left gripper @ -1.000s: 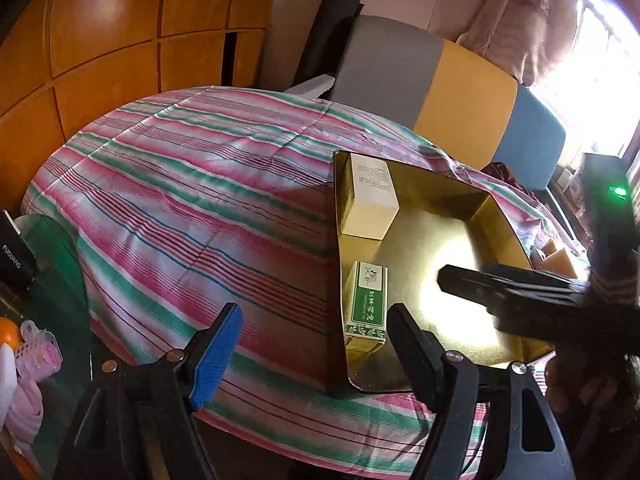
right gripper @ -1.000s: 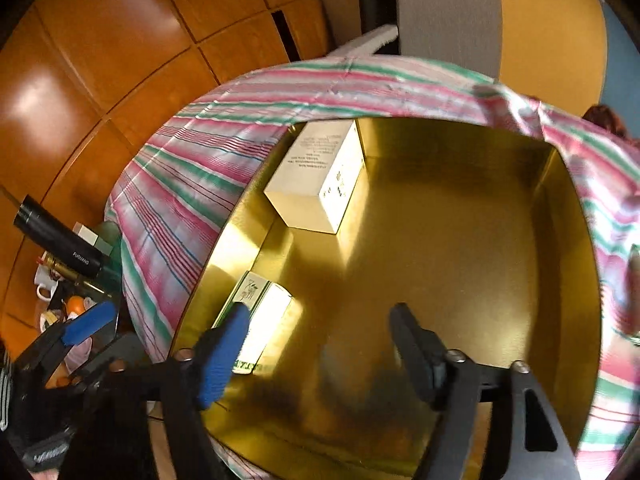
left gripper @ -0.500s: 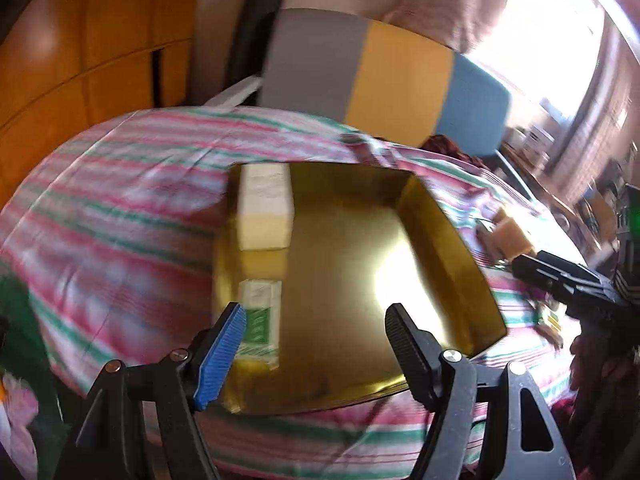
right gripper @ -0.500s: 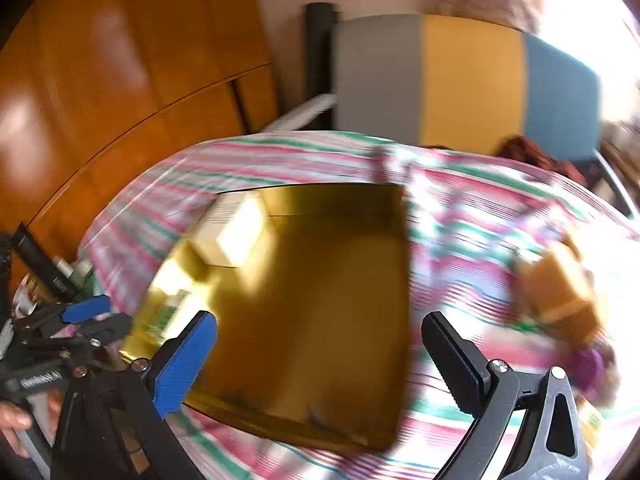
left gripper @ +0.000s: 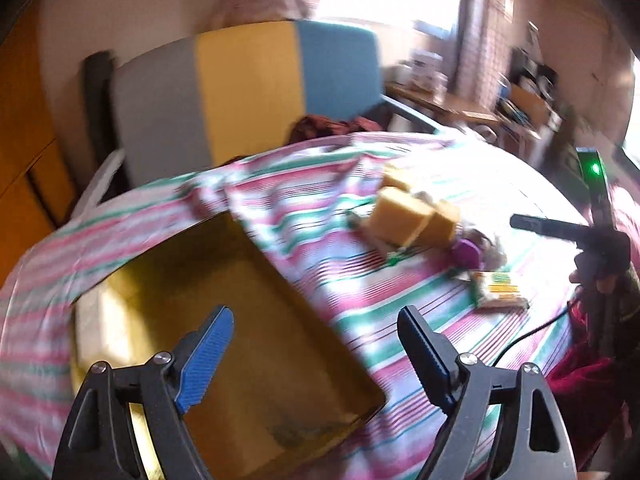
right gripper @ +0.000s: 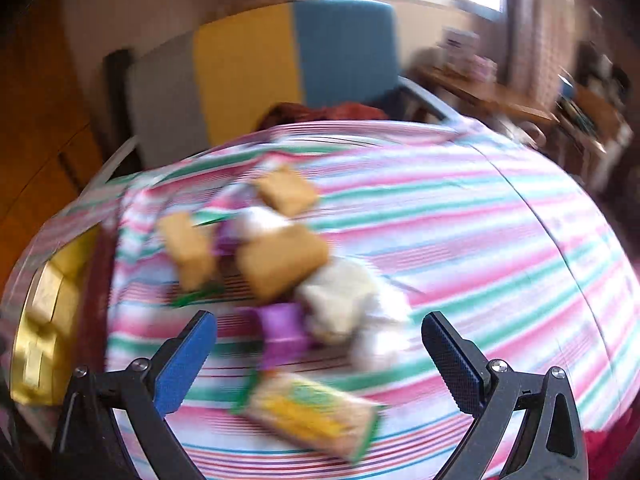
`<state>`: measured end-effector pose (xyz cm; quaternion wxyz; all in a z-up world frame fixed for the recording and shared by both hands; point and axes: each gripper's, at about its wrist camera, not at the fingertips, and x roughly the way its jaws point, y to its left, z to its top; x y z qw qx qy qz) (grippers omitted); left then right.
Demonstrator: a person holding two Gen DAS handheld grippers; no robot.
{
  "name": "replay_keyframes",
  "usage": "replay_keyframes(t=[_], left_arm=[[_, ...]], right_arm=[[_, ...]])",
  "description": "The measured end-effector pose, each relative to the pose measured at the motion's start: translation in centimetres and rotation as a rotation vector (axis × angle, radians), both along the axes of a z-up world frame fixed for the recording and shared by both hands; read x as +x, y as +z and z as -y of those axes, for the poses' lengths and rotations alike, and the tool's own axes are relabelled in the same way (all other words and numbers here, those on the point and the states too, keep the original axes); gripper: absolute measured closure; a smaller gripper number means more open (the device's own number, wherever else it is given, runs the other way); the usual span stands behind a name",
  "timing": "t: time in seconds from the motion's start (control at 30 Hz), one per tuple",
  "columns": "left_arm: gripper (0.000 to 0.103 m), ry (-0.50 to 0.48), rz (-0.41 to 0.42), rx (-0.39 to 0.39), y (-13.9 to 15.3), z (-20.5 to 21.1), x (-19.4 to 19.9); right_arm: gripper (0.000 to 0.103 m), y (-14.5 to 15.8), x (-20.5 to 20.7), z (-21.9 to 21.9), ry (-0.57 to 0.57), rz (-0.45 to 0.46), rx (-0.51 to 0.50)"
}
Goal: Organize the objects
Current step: 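Move both tools back to the pile, left tool toward a yellow sponge, then grasp the yellow sponge with the left tool and lift it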
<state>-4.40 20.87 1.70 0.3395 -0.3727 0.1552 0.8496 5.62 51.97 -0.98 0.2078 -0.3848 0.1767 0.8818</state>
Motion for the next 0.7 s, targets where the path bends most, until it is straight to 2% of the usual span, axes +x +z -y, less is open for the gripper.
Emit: replay_keyframes(t=[0.1, 0.17, 0.3, 0.5, 0.7], left_arm=[[0.013, -0.074, -0.008, -0.029, -0.6, -4.0, -0.2], [0.010, -0.112, -0.004, -0.054, -1.1, -6.8, -0.7], [0.002, -0.163, 0.012, -0.104, -2.7, -11.7, -2.0], [0.001, -0.173, 0.042, -0.157, -5.1, -15.7, -4.6], [0.001, -0.182, 0.053, -0.189, -6.5, -17.9, -6.4]], right_arm=[[0.000, -1.1, 0.8, -2.8, -0.078, -0.035, -0.152], [0.000, -1.2, 0.9, -3.5, -0.097, -0.058, -0.201], [0.000, -1.4, 1.3, -4.3, -0.121, -0.071, -0.258], [0.000, -1.6, 1.6, -4.3, -0.118, -0.092, -0.310], [0.000, -1.5, 1.5, -3.9, -0.091, -0.096, -0.327]])
